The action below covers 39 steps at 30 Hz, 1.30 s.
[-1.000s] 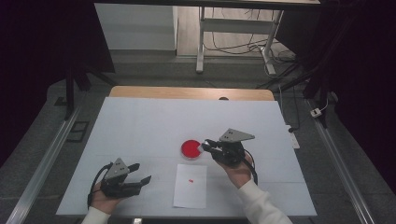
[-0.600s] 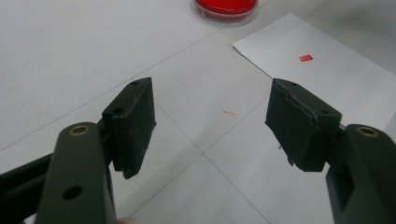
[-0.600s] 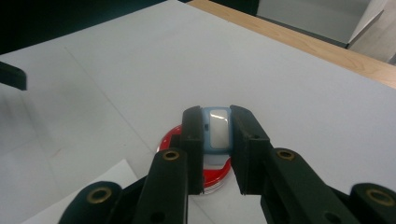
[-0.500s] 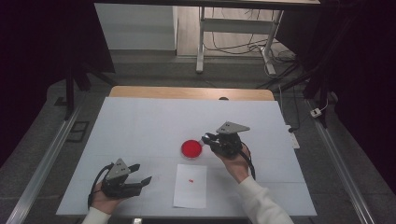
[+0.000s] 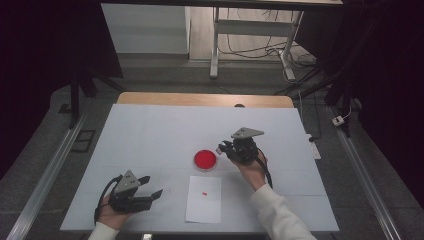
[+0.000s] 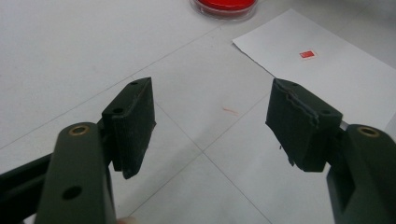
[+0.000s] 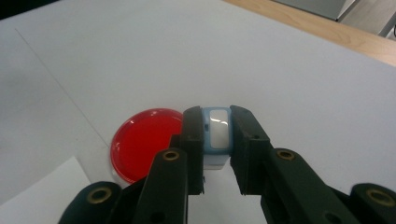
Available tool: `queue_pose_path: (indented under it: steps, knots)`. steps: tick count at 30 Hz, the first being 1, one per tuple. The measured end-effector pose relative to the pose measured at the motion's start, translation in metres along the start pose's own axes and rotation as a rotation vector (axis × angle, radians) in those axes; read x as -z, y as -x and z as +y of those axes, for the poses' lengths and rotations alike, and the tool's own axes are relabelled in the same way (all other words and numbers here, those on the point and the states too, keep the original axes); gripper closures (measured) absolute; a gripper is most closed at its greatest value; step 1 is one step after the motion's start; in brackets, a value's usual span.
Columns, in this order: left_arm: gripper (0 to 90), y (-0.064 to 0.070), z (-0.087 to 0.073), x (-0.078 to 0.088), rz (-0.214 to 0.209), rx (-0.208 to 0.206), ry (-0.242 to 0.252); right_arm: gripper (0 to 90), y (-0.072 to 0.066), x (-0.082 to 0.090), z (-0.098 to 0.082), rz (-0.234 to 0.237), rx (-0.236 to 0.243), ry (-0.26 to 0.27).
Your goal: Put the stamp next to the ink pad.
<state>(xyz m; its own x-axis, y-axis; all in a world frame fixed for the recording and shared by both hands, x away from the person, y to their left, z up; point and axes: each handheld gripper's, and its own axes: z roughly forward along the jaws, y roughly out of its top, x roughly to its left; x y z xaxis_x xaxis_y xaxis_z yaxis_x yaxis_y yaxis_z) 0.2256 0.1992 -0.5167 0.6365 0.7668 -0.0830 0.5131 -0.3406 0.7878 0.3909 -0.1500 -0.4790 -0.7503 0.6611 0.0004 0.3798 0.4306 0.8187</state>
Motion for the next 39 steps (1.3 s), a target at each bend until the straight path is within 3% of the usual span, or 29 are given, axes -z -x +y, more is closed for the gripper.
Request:
queue_pose_path:
  steps: [17,29,39]
  knots:
    - [32.1,0.001,-0.001,-0.001,0.003,-0.008,-0.011,74.8,0.003,-0.021,-0.006,-0.048,0.032,-0.082]
    - [31.9,0.001,-0.001,-0.001,0.002,-0.010,-0.015,74.3,0.003,-0.023,-0.008,-0.051,0.035,-0.088]
    - [31.8,0.000,-0.001,-0.002,0.003,-0.007,-0.015,49.7,0.005,-0.015,-0.006,-0.057,0.019,-0.012]
